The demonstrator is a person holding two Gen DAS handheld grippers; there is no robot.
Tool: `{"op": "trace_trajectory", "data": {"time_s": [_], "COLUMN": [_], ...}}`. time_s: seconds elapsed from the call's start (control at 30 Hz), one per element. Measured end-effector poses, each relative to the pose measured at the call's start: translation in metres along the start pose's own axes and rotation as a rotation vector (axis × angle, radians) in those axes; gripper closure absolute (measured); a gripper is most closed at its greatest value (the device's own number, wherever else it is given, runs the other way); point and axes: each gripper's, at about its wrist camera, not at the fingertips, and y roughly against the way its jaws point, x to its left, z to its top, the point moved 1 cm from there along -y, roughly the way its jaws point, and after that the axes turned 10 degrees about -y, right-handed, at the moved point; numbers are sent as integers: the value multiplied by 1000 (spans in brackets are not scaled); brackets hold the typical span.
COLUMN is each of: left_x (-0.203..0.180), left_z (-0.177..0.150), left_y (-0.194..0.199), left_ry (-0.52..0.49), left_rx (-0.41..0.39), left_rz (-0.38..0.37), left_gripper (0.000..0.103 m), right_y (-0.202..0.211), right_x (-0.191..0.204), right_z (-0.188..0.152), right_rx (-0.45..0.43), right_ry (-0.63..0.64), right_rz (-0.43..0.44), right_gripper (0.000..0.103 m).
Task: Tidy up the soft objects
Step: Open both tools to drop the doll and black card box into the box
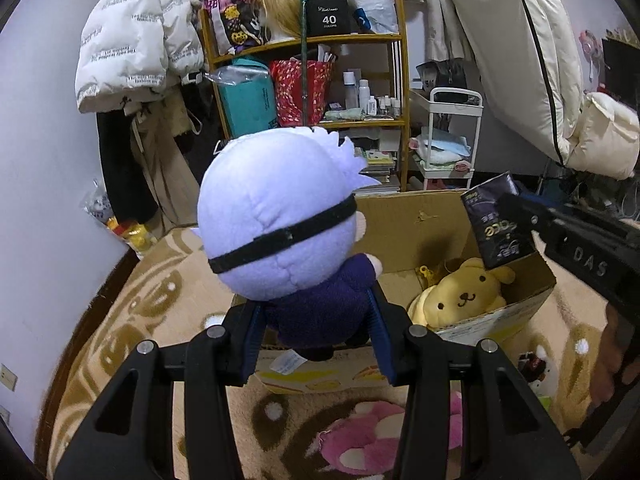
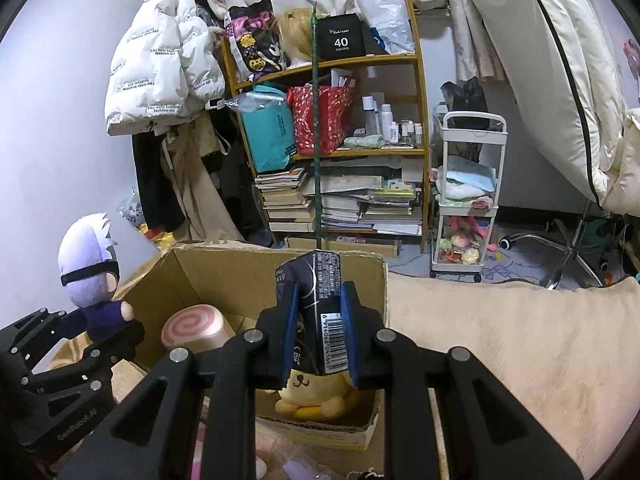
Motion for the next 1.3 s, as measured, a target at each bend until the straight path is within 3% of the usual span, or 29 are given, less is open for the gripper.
{"op": "trace_trajectory", "data": {"time_s": [0.17,0.27,0.63,0.7,0.77,0.93,1.07,1.3], "left_x": [-2,0,6,6,8,13,16,22], "left_z": [0,-1,-2,-2,-1,1,-2,-9], "left_y": [-1,-2,-6,-5,-1,10,16,46], "left_ry": [-16,7,26,23,23,27,33,54], "left_rx": [-4,0,25,21,12,-5,10,-21], "left_rz": [4,-29,-42,-36,-28,-8,-2,-19], "left_gripper": [58,57,48,47,40,35,30,15], "right_y": [-3,-2,-8,-7,-5,5,16,41], "right_x": [0,2,7,7,6,7,5,6], "right_z": [-2,-3,-7,-7,-7,-8,-10,-17], "right_rx": [18,18,57,59,53,49,53,62], "right_ry": [8,8,18,16,9,15,-3,-1], "right_rz": [2,4,15,14,20,16,21,11], "right_gripper": [81,80,80,76,64,62,42,20]}}
